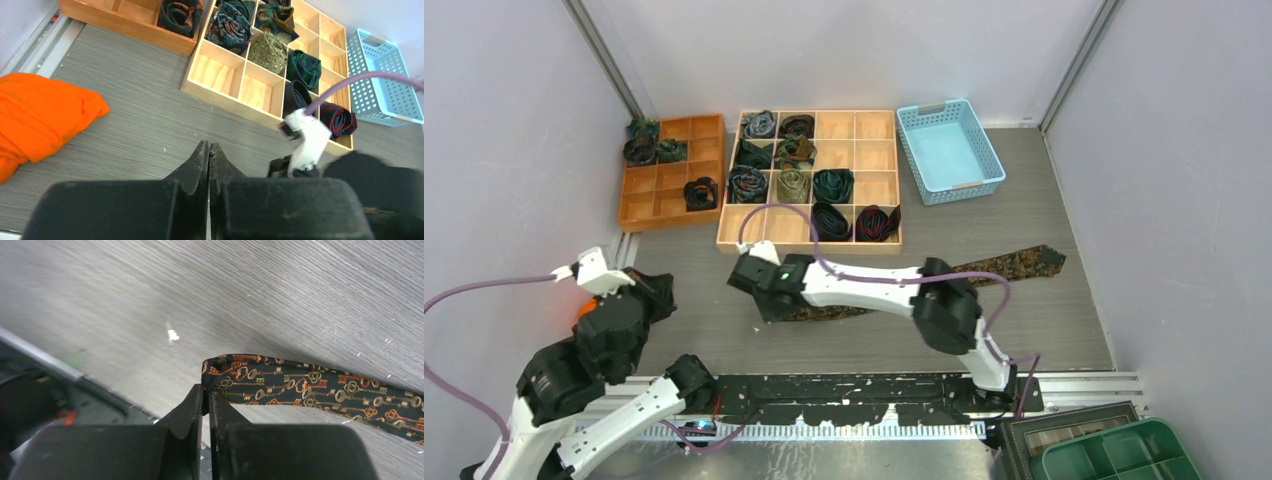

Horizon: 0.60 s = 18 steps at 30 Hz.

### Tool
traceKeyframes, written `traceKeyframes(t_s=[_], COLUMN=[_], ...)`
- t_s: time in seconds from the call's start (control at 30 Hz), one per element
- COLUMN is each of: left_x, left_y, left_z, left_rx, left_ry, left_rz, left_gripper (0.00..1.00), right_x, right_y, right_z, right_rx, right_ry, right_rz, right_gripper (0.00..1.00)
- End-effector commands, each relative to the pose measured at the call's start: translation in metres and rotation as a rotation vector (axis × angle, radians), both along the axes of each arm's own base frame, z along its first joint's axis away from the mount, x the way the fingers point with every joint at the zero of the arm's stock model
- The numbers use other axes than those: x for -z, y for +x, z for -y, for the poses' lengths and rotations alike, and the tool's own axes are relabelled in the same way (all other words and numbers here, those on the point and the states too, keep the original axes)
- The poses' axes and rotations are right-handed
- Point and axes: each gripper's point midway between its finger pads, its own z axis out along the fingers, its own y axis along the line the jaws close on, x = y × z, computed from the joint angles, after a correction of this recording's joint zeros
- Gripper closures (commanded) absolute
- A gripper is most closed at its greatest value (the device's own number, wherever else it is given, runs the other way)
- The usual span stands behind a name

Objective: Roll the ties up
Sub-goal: Roll the tie at the center of the board.

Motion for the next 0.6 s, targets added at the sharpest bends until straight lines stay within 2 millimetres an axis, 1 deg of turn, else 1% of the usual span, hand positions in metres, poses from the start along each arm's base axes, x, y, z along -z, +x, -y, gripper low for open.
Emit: traceKeyframes(t_s=[0.0, 0.03, 0.07, 0.1, 0.17, 0.27, 0.4, 0.57], left_x=[-0.007, -0.006, -0.004, -0.002, 0.004, 0.012, 0.027, 0.051], left_y=[0.020, 0.023, 0.027, 0.030, 0.037, 0.048, 0.062, 0.073], left_z=[0.029, 0.036, 0.042, 0.049, 0.066, 0.089, 0.115, 0.140], left_rx=[0.051, 0.064, 0.078, 0.096, 0.137, 0.195, 0.250, 0.295], left_ry=[-0.014, -0.013, -0.013, -0.015, -0.011, -0.004, 0.007, 0.007], left_rz=[0.019, 0.014, 0.008, 0.002, -0.018, -0.024, -0.043, -0.091], left_gripper=[1.00, 1.00, 1.00, 1.00, 1.00, 1.00, 1.00, 1.00], right_x=[-0.090, -0.084, -0.084, -0.087, -0.082, -0.074, -0.060, -0.043], right_y=[0.003, -0.001, -0.001, 0.004, 0.005, 0.013, 0.026, 0.032], right_z=[-0.031, -0.027, -0.023, -0.018, -0.009, 0.009, 0.037, 0.062], right_rx=[0.002, 0.004, 0.012, 0.026, 0.038, 0.077, 0.138, 0.187], right_ry=[0.430, 0.458, 0.490, 0.527, 0.573, 0.640, 0.682, 0.682], right_rz=[-0.084, -0.132, -0.163, -0.180, -0.229, -0.261, -0.294, -0.307], right_gripper=[0.99, 0.99, 0.99, 0.99, 0.99, 0.99, 0.99, 0.99])
